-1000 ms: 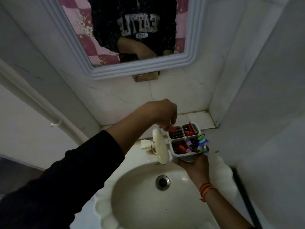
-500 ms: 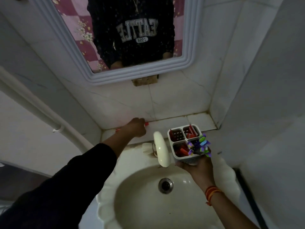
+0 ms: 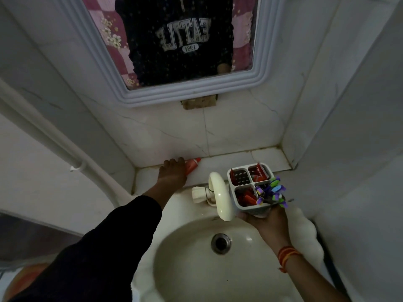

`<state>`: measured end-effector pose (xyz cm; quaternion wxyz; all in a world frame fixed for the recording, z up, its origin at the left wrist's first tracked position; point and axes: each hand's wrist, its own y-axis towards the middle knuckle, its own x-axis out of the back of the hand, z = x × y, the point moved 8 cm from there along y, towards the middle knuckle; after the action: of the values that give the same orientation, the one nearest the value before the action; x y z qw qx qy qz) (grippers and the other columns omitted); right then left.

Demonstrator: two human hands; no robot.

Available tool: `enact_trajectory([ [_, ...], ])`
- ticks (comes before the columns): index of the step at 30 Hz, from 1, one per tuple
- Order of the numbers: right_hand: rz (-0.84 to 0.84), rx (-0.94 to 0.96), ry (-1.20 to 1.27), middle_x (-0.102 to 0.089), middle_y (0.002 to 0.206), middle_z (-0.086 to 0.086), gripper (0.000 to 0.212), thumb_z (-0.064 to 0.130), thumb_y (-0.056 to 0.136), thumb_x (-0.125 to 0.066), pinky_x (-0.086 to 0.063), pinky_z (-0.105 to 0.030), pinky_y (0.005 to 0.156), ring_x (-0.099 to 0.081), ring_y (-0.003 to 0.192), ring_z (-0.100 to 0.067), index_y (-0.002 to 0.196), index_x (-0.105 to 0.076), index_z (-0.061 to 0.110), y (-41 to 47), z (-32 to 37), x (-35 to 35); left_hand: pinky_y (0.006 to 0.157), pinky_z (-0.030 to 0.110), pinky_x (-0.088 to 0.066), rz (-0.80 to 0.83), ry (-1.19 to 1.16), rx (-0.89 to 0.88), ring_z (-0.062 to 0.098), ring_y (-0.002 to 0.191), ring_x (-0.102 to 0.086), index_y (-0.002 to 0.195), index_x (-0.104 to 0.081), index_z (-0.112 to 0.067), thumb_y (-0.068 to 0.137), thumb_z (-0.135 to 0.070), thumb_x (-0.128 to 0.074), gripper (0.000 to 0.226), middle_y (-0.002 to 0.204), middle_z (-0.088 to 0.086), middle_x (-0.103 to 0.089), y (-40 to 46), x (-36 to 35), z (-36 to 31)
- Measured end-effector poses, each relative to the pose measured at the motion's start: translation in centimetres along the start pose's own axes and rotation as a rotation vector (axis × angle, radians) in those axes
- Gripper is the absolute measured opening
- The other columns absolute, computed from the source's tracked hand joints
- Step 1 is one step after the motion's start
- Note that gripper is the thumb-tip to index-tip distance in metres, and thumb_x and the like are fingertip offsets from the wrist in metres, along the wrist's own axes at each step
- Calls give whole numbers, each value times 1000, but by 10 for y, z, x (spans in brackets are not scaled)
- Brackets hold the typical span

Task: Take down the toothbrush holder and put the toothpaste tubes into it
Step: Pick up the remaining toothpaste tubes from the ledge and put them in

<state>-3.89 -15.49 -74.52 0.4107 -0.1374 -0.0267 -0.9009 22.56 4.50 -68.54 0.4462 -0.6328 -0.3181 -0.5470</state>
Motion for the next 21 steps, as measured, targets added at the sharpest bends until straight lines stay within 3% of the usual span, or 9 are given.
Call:
enact_trajectory([
  [5, 20, -3, -4, -69, 135, 3, 100, 31, 55, -103, -49, -16, 98, -62, 131, -14, 143, -56, 18, 0, 0, -2, 98, 48, -44, 39, -130, 113, 40, 122, -47, 130, -47, -8, 83, -46, -69, 64, 128, 19, -50, -3, 1, 7],
  [9, 21, -6, 12, -69, 135, 5, 107, 46, 50, -100, -53, -26, 104, -62, 130, -11, 144, -55, 21, 0, 1, -2, 78, 36, -55, 43, -264, 51, 30, 94, -66, 107, -60, -15, 76, -76, -53, 68, 101, 9, -67, -16, 28, -9],
  [12, 19, 5, 13, -69, 135, 4, 105, 48, 50, -99, -54, -35, 108, -62, 130, -12, 142, -56, 21, 0, 3, -1, 80, 34, -60, -4, -289, -50, 21, 86, -70, 99, -77, -16, 67, -66, -59, 62, 99, 3, -76, -29, 72, -33],
  [16, 12, -4, 16, -68, 136, 6, 109, 55, 49, -98, -54, -33, 107, -61, 130, -11, 144, -54, 23, -1, 3, -1, 75, 24, -54, -79, -377, -175, 9, 78, -64, 107, -78, -18, 78, -32, -79, 33, 105, 1, -77, -45, 145, -66],
  [21, 27, -38, 38, -68, 135, 10, 112, 51, 47, -103, -57, -38, 106, -62, 130, -9, 144, -53, 28, 1, 0, -2, 58, 15, -45, 12, -312, -270, 3, 70, -60, 103, -79, -18, 76, -28, -82, 29, 91, -6, -71, -65, 183, -115],
])
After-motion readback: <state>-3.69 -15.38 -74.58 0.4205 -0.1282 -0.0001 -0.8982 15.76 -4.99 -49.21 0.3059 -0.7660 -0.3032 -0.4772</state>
